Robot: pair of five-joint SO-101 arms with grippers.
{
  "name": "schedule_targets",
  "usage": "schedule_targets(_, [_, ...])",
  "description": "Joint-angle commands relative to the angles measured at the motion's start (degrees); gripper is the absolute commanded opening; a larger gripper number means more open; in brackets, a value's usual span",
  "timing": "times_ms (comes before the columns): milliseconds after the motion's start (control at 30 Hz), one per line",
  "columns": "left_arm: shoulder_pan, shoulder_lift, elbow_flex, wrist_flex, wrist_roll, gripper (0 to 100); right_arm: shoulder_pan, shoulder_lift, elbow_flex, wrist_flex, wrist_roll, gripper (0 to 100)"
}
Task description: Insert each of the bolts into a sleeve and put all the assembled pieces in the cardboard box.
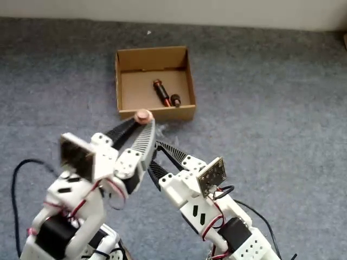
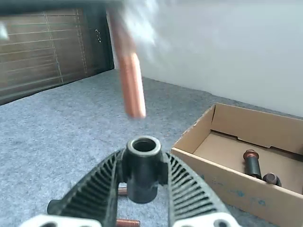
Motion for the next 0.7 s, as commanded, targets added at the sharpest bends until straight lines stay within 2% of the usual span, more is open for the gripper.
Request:
schedule_targets(0, [3.2,1.8,1.9,-3.1,-1.1,1,-0.6,-1.5,5.3,0.1,0.4,0.5])
schedule_targets(100, [3.0,3.6,2.3,-3.8,-3.6,1,-0.6,-1.5,5.2,0.1,0.4,0.5])
schedule_targets(400, [-0.8,4.0,2.4,-3.3,-3.6,1,-0.3,-1.5,5.3,0.1,0.4,0.5])
schedule_targets(667, [4.2,4.0,2.2,2.1,-3.8,1,0.7,-1.6,5.3,0.1,0.4,0.5])
